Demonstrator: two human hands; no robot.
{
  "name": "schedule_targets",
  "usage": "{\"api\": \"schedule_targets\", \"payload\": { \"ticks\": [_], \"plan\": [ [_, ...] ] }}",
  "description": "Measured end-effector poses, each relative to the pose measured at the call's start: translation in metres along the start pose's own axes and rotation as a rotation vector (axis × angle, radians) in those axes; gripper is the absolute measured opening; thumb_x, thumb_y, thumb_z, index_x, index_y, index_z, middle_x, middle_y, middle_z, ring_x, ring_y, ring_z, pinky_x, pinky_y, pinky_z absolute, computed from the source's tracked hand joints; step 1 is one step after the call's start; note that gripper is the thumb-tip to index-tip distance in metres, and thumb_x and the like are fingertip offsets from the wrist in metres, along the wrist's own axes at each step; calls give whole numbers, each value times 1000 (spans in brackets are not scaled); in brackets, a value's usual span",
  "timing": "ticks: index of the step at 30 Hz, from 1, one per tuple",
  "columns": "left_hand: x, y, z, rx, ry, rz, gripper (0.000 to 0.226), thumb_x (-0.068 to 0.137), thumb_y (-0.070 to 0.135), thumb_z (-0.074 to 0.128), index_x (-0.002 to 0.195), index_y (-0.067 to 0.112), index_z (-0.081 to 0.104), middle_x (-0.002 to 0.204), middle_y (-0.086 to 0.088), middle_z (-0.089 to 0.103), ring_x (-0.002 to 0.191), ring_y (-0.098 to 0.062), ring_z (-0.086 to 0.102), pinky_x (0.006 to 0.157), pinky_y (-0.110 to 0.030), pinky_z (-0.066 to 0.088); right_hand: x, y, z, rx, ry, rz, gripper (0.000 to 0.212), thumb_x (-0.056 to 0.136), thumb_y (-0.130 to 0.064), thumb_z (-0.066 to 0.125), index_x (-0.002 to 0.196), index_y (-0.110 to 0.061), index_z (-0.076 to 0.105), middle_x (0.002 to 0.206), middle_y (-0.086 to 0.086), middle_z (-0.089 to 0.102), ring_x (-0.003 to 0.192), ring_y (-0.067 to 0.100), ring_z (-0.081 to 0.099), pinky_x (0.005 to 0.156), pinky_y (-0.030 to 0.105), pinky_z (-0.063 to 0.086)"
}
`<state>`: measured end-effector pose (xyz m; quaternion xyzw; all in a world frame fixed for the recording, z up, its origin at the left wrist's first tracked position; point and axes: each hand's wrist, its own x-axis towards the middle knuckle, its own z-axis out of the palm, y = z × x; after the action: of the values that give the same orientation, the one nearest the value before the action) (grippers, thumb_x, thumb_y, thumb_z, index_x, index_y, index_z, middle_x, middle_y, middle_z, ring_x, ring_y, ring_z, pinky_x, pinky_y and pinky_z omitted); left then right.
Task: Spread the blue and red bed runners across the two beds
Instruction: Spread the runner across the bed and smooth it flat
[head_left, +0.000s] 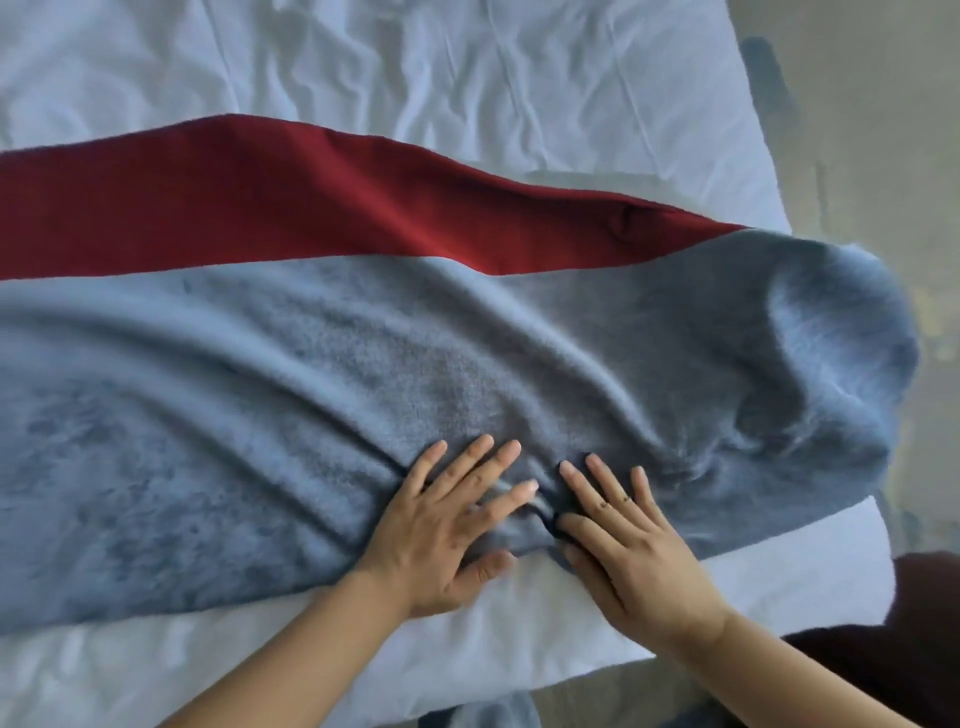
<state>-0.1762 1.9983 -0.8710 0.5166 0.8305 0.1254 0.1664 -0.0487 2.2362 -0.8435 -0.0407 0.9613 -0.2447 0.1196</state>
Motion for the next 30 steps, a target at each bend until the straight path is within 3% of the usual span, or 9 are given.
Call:
{"api": "schedule_targets", "payload": {
  "ticks": [2,4,8,11,18,25,30],
  "plan": [
    [-1,-5,-7,-13,54,-161,64,102,61,26,160,34,30,171,-3,18,157,-23,17,121,-58,21,18,-13,0,-1,54,-28,29,103,-31,49,119,-20,69,163,6,34,154,29,23,116,64,28],
    [-4,-14,-15,55,74,-347,65,101,65,31,160,37,29,171,0,16,158,-21,16,121,-60,20,41,-25,1,24,76,-24,39,103,-35,49,137,-22,63,163,6,34,154,30,22,120,63,22],
    [-21,-35,-20,116,58,-590,77,92,78,38,160,45,20,172,3,7,158,-22,10,119,-67,10,92,-52,9,-87,-22,93,70,96,-70,42,157,-37,34,169,4,17,157,30,9,123,62,12],
    [-25,-41,-14,111,32,-611,83,89,78,44,160,48,14,173,4,1,159,-22,3,115,-75,5,115,-63,17,-178,-143,185,82,86,-87,36,157,-48,23,171,4,8,156,36,4,119,67,9],
    [-20,-42,-14,68,28,-638,84,88,79,42,160,48,12,173,5,-2,159,-28,2,113,-78,5,134,-68,2,-217,-409,250,95,79,-89,40,153,-58,-11,168,-1,-22,153,35,-23,117,74,7],
    [-15,-43,-13,104,49,-638,83,86,80,43,159,47,22,173,3,6,158,-35,9,112,-79,8,142,-62,-12,-84,-483,250,111,66,-90,58,151,-63,-9,168,-5,-22,150,29,-28,118,72,1],
    [-7,-38,-13,145,45,-694,80,87,80,36,158,45,26,172,0,11,157,-37,13,112,-79,11,143,-56,-12,-40,-513,204,113,70,-81,64,148,-64,-16,160,-10,-35,142,26,-40,116,73,-4]
  ]
}}
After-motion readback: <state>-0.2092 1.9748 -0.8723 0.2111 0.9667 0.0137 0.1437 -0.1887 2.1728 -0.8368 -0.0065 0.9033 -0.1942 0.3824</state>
